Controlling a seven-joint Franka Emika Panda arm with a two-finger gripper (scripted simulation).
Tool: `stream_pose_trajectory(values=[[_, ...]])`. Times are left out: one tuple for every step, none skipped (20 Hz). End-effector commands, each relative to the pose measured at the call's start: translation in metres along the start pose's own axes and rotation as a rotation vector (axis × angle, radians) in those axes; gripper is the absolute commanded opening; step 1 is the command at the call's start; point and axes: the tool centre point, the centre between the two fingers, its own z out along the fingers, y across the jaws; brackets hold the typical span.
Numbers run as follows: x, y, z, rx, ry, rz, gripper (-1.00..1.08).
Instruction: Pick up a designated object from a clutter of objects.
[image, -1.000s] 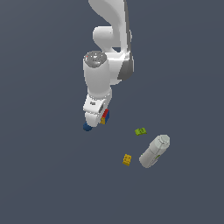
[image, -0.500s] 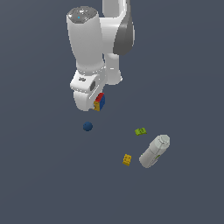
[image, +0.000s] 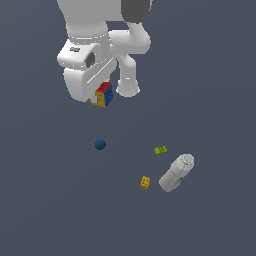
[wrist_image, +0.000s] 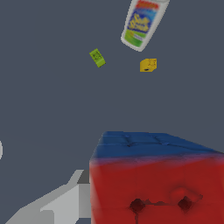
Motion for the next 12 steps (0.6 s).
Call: stream_pose_trajectory(values=[[-0.004, 0.001, -0.022, -0.001, -0.001, 0.001, -1.0], [-0.006, 0.002, -0.029, -0.001, -0.001, 0.001, -1.0], [-0.007, 0.002, -0.035, -0.001, -0.002, 0.001, -1.0], [-0.008, 0.003, -0.041, -0.001, -0.002, 0.001, -1.0], [-0.009, 0.004, -0.047, -0.001, -0.002, 0.001, -1.0], [-0.01, 0.004, -0.052, -0.001, -0.002, 0.002, -1.0], [-0.011, 0.005, -0.057, -0.001, -0.002, 0.002, -1.0], [-0.012, 0.005, -0.061, -0.001, -0.002, 0.002, -1.0], [-0.013, 0.006, -0.064, -0.001, -0.003, 0.002, -1.0], [-0.013, 0.006, -0.068, -0.001, -0.003, 0.002, -1.0], [-0.014, 0.007, -0.07, -0.001, -0.003, 0.002, -1.0], [-0.014, 0.007, -0.072, -0.001, -0.003, 0.002, -1.0]])
